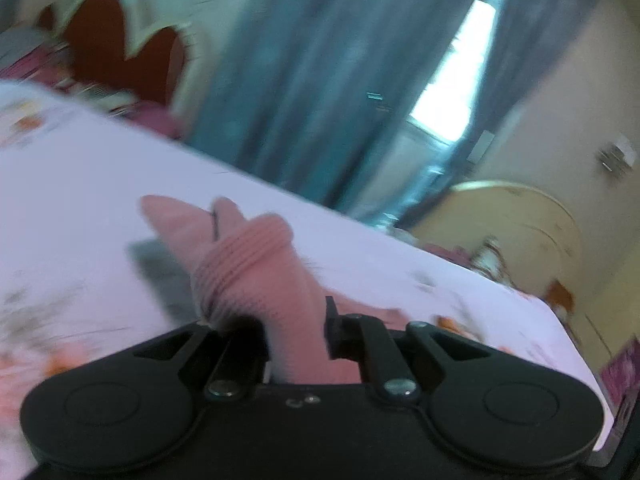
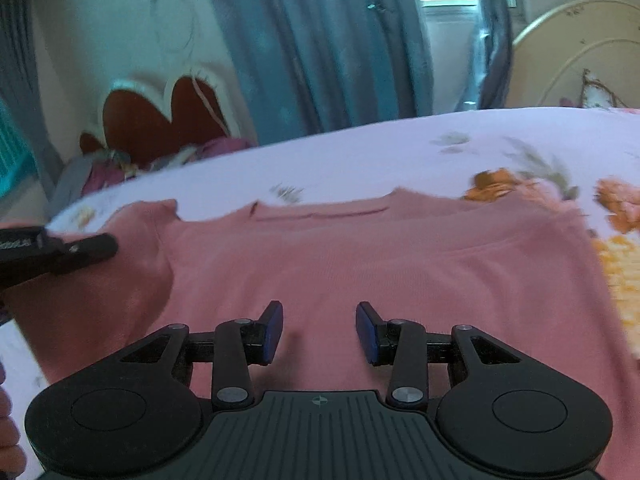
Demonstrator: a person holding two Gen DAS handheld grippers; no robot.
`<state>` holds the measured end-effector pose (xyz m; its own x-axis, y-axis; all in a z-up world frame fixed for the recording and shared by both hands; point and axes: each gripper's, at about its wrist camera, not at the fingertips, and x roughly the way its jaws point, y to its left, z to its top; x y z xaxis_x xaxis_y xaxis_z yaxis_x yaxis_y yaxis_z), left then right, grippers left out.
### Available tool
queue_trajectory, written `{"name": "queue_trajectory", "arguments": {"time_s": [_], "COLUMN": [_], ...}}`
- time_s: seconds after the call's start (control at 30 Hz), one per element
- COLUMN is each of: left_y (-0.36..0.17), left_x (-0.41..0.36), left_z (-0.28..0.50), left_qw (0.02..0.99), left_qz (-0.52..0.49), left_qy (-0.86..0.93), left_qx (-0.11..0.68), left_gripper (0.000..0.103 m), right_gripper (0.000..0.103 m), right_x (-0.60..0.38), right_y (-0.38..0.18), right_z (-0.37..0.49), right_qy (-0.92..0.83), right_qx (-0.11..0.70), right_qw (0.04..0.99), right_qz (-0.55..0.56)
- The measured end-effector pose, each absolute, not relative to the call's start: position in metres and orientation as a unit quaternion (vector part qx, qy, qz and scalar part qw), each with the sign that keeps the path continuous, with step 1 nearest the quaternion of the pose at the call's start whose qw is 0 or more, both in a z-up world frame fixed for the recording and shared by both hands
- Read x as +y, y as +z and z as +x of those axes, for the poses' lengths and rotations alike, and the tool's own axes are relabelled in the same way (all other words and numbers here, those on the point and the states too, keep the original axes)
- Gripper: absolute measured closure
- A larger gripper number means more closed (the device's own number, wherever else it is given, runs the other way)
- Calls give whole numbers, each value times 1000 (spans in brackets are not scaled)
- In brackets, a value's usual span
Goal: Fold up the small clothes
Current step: 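Grasp one side edge of the sweater with the left tool and lift, then fold the held side over the body with the left tool, then release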
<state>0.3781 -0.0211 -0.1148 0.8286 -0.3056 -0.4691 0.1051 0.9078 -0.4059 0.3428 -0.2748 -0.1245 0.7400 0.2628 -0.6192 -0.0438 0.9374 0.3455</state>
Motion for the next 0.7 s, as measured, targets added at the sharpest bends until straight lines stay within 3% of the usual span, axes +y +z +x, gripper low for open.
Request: {"name": "queue_trajectory", "arguments": {"time_s": [0.2,0.37,0.43,0.5,0.63,0.7], "left_y": [-109,-166,-181,-182,-173,-168], "left_x": [-131,-217,-231,-231,-216,-210], "left_z": [368,347,333,315,297,291], "left_qw": [929,890,882,886,879,881], "left_qz": [-113,0,41,69,62,66], "left_qy": [-226,-295,-301,-305,-322,-316], "left_qx": [269,348,361,343,347,345], "left_gripper": [94,93,80,75,51,47], "right_gripper": [63,63,63,63,63,63], "right_x": [-359,-421,-435,-442,-438,-431], "right_y": [-119,-130,-130,-128,-127,-134], "right_z": [313,296,291,290,298,308], "right_qy": [37,0,3,17,54,72], "right_qx": [341,352,351,346,346,359], "right_qw": [921,912,909,907,898,890], "right_qz": [186,213,225,239,265,273]}}
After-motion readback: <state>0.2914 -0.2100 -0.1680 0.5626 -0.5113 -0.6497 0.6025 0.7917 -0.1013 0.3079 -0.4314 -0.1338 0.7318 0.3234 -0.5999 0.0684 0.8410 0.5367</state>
